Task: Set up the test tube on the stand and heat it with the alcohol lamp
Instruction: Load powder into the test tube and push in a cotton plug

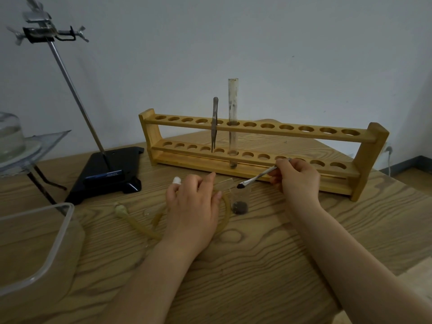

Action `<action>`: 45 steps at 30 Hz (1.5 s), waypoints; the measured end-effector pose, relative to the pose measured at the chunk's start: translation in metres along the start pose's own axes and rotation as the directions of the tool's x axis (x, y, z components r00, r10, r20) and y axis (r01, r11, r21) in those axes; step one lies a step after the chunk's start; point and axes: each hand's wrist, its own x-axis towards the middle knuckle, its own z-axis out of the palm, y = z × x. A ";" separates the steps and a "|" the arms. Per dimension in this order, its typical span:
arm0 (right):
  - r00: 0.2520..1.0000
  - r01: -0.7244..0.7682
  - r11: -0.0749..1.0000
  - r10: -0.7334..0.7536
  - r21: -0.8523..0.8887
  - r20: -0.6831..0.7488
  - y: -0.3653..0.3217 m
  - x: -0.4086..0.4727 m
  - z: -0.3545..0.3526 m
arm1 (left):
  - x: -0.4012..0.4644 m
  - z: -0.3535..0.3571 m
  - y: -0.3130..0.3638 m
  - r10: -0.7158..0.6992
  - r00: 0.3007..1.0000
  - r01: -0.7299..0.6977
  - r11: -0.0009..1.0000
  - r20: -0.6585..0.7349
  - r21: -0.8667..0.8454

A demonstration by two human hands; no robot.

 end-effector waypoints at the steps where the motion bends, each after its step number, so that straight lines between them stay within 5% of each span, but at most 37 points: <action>1: 1.000 -0.002 1.000 0.002 0.004 0.000 0.000 0.000 0.000 | 0.000 0.000 0.000 -0.005 1.000 0.005 1.000 0.017 0.007; 13: 1.000 0.006 0.999 -0.007 0.035 0.003 -0.002 -0.002 0.002 | 0.000 0.001 -0.001 0.035 0.999 -0.035 0.999 0.008 -0.025; 28: 0.981 0.186 0.982 -0.184 -0.031 0.065 0.001 -0.020 0.010 | 0.000 0.004 -0.001 0.073 0.990 -0.082 0.994 -0.121 -0.075; 35: 0.880 0.455 0.890 -0.453 0.015 0.146 0.000 -0.036 0.014 | 0.002 0.005 -0.002 0.027 0.983 -0.046 0.994 -0.182 -0.101; 45: 0.813 0.576 0.810 -0.582 0.112 0.028 -0.002 -0.037 0.015 | 0.002 0.007 -0.005 -0.020 0.971 -0.014 0.990 -0.237 -0.140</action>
